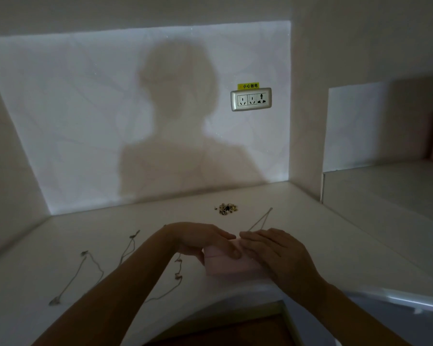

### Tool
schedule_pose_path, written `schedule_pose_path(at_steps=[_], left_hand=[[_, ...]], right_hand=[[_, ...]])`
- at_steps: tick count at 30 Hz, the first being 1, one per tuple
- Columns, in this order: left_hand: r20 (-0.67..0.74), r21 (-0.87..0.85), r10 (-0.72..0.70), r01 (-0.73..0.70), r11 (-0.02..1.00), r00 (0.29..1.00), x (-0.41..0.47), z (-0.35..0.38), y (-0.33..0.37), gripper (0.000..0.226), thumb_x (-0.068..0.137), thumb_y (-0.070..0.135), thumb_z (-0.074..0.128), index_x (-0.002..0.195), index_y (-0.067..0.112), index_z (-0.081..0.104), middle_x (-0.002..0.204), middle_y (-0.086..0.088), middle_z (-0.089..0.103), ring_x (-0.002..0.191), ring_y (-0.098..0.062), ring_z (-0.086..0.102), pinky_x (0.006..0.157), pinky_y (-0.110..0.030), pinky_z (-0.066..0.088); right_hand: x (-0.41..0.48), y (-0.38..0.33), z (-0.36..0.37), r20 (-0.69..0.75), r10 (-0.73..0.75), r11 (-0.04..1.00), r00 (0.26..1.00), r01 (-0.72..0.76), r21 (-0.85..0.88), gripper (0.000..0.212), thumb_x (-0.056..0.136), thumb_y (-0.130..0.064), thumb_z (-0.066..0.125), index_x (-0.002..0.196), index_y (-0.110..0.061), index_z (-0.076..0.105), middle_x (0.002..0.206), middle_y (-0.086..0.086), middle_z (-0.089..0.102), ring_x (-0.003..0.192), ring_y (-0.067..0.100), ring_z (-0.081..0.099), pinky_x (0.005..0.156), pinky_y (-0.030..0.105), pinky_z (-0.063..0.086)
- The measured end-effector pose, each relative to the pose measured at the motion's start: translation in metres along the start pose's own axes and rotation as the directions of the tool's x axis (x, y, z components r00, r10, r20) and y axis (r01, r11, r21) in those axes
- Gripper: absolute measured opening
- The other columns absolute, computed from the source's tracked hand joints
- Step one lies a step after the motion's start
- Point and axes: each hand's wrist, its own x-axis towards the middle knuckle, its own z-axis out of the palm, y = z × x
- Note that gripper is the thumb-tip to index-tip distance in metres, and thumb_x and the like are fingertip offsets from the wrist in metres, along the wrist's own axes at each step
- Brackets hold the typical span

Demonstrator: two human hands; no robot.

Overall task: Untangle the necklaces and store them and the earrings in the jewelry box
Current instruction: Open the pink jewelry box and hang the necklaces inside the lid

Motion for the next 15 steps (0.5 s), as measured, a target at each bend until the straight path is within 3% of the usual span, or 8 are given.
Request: schedule_pose_path(at_steps=[3, 5, 8, 11, 13, 15], left_hand=[[-0.066, -0.007, 0.013, -0.013, 1.000, 0.998, 0.002, 0.004, -0.002, 0.096, 0.059, 0.042, 0.081, 0.141, 0.019, 0.038, 0.132, -0.005, 0.055, 0.116, -0.026, 0.056, 0.099, -0.049, 0.045], [-0.146, 0.038, 0.034, -0.028, 0.999, 0.989, 0.001, 0.013, -0.006, 0.090, 0.066, 0.041, 0.077, 0.143, 0.020, 0.035, 0.133, -0.004, 0.052, 0.114, -0.025, 0.056, 0.099, -0.046, 0.047], [-0.219, 0.114, 0.107, -0.084, 0.990, 0.970, -0.005, 0.023, -0.013, 0.077, 0.081, 0.045, 0.065, 0.146, 0.024, 0.028, 0.142, -0.002, 0.042, 0.119, -0.020, 0.050, 0.099, -0.035, 0.046], [-0.304, 0.169, 0.207, -0.162, 0.972, 0.930, -0.012, 0.028, -0.020, 0.059, 0.091, 0.057, 0.035, 0.140, 0.025, 0.039, 0.135, 0.008, 0.044, 0.121, -0.009, 0.044, 0.095, -0.021, 0.036], [-0.451, 0.167, 0.245, -0.189, 0.968, 0.858, -0.009, 0.025, -0.030, 0.054, 0.097, 0.050, 0.022, 0.139, 0.023, 0.042, 0.138, 0.007, 0.045, 0.127, -0.011, 0.040, 0.100, -0.023, 0.028], [-0.520, 0.270, 0.255, -0.127, 0.955, 0.815, 0.000, 0.022, -0.045, 0.048, 0.101, 0.039, 0.019, 0.142, 0.022, 0.038, 0.149, 0.002, 0.035, 0.136, -0.013, 0.032, 0.108, -0.026, 0.021]], right_hand=[[0.005, 0.000, -0.002, 0.001, 0.118, 0.992, 0.993, -0.118, 0.052, 0.033, 0.096, -0.042, 0.048, 0.115, -0.015, 0.056, 0.107, 0.002, 0.069, 0.096, 0.012, 0.059, 0.089, 0.029, 0.046], [0.000, 0.001, -0.002, 0.030, 0.167, 0.984, 0.986, -0.168, 0.065, 0.039, 0.095, -0.049, 0.045, 0.119, -0.019, 0.053, 0.112, 0.001, 0.067, 0.102, 0.012, 0.057, 0.099, 0.032, 0.038], [-0.013, 0.000, 0.001, 0.025, 0.135, 0.990, 0.990, -0.136, 0.024, 0.033, 0.101, -0.039, 0.037, 0.124, -0.022, 0.051, 0.115, 0.000, 0.066, 0.106, 0.014, 0.055, 0.099, 0.040, 0.037], [-0.017, -0.003, 0.003, -0.014, 0.108, 0.994, 0.994, -0.107, 0.018, 0.030, 0.101, -0.030, 0.037, 0.127, -0.021, 0.050, 0.111, 0.002, 0.067, 0.100, 0.015, 0.055, 0.089, 0.036, 0.040], [-0.018, -0.003, 0.003, -0.023, 0.107, 0.994, 0.994, -0.107, 0.012, 0.030, 0.101, -0.029, 0.038, 0.127, -0.021, 0.049, 0.111, 0.002, 0.067, 0.099, 0.016, 0.055, 0.086, 0.035, 0.040], [-0.019, -0.004, 0.003, -0.022, 0.110, 0.994, 0.994, -0.110, 0.009, 0.029, 0.101, -0.029, 0.038, 0.126, -0.021, 0.050, 0.111, 0.002, 0.067, 0.100, 0.017, 0.055, 0.086, 0.035, 0.040]])
